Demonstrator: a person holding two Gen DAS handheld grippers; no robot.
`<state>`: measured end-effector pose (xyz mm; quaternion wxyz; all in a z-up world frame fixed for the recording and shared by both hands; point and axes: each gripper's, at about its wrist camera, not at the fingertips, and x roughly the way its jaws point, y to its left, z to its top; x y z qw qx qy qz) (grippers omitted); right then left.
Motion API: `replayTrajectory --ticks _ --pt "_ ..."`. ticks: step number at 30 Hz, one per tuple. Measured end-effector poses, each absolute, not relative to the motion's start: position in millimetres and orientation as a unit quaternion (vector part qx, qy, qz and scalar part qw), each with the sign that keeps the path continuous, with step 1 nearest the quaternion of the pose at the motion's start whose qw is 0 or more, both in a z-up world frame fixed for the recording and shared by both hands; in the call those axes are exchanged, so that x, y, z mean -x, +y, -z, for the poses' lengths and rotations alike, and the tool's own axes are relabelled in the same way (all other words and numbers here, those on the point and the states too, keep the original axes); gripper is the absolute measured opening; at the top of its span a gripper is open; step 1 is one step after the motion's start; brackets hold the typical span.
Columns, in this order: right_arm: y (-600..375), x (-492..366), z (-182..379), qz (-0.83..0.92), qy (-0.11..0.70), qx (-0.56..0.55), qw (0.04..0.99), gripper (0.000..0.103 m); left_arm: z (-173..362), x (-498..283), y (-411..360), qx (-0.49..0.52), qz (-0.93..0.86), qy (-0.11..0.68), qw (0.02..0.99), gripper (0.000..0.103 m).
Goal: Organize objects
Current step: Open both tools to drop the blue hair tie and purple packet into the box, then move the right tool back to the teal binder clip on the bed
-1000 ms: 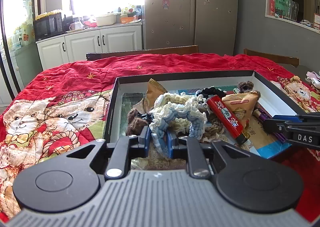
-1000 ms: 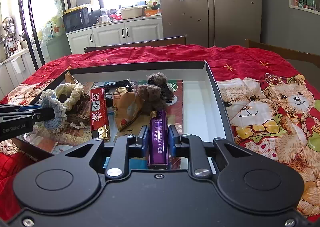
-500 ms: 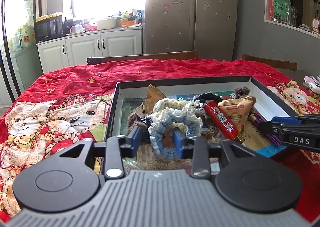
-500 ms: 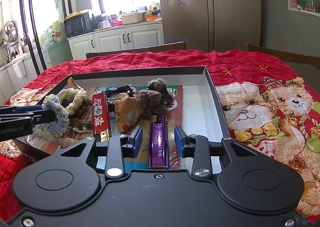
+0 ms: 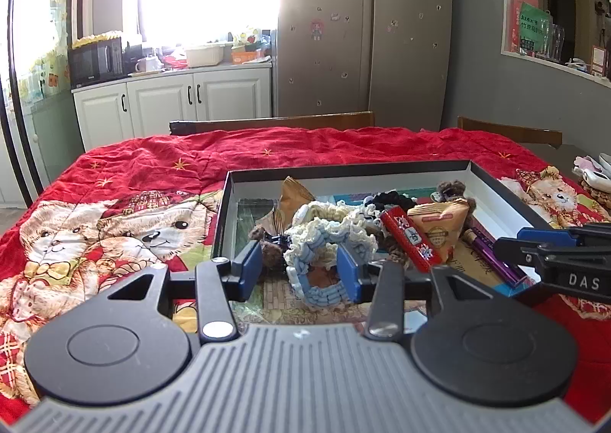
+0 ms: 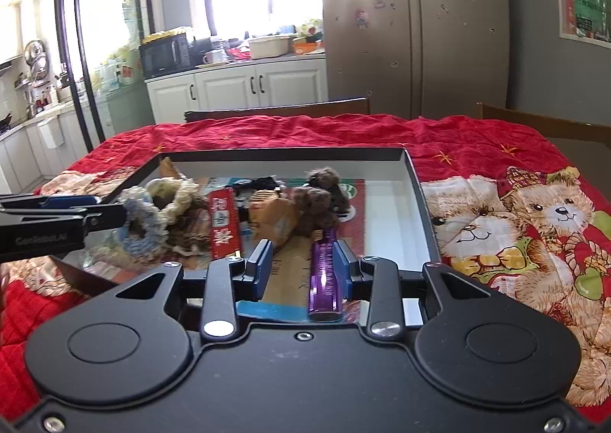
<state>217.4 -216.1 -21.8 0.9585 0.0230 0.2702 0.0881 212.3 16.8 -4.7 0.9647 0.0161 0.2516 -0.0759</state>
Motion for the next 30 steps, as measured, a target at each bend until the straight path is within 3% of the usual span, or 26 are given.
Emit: replayTrajectory --ticks 19,30 --pt "-199.7 -148.5 -0.8 -0.15 0.271 0.006 0.951 0.033 -14.4 -166.9 13.9 -0.025 0.106 0.244 0.964 0.07" --pt "-184.6 -113.9 13.4 -0.231 0.275 0.024 0.933 0.034 -9.0 -144.4 19.7 -0.008 0.134 0.26 0.956 0.073"
